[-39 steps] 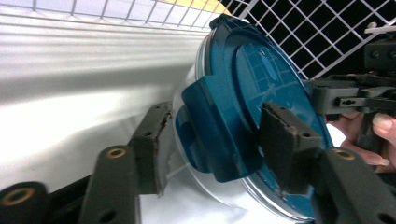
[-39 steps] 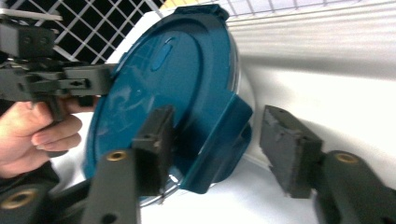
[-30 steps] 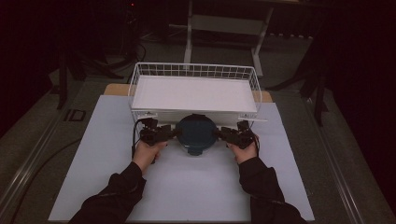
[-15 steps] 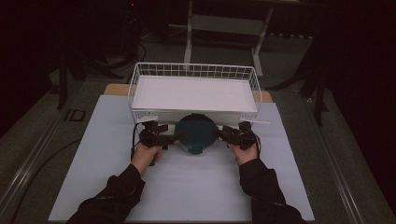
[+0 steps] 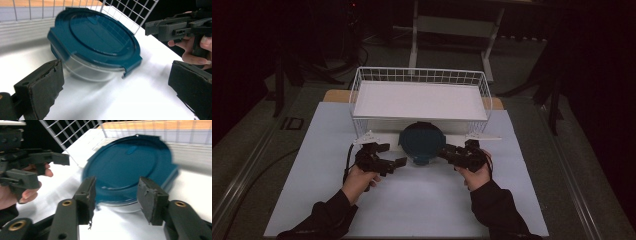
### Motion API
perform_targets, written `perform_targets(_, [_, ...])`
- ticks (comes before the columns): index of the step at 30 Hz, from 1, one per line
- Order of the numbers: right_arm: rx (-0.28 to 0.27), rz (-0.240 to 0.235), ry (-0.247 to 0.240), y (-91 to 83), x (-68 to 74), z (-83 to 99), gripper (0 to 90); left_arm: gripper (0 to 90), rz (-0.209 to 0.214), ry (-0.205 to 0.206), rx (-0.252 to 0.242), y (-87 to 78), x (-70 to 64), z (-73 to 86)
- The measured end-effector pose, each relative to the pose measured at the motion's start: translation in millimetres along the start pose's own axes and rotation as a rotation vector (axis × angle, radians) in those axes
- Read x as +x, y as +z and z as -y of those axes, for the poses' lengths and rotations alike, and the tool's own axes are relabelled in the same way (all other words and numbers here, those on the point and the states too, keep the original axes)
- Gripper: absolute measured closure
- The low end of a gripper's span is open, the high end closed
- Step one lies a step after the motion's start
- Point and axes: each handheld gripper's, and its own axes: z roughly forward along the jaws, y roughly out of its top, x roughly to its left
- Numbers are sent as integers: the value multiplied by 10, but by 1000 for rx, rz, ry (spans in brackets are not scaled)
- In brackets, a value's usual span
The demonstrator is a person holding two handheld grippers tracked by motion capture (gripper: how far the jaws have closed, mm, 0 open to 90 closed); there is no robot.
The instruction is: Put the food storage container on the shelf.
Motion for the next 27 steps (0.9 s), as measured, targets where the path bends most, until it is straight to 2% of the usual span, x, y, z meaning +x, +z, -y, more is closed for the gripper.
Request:
perform_targets(6, [47, -32, -39, 69, 234, 131, 591, 5, -10, 23, -17, -106, -74, 81])
perform_targets(10, [84, -58, -42, 153, 326, 230, 692, 5, -16, 37, -15, -151, -109, 137])
perform_targets(11, [96, -65, -42, 176, 344, 250, 757, 5, -21, 40, -15, -157, -117, 148])
perform_targets(13, [126, -77, -51, 232, 368, 287, 832, 5, -16, 42, -14, -170, -118, 162])
perform_targets(15, [157, -78, -59, 297, 377, 316, 891, 5, -19, 38, -21, -177, -120, 169])
perform_targets(19, [188, -47, -72, 409, 344, 342, 895, 5, -18, 38, -20, -175, -116, 177])
perform_targets(21, [189, -26, -68, 445, 307, 340, 898, 5, -19, 44, -22, -169, -119, 183])
perform_targets(23, [193, -28, -53, 475, 264, 330, 897, 5, -18, 42, -20, -165, -114, 187])
perform_targets(26, [190, 3, -60, 513, 225, 323, 897, 5, -21, 43, -17, -160, -108, 193])
perform_targets(27, [188, -5, -46, 523, 200, 319, 897, 5, -21, 43, -17, -159, -105, 195])
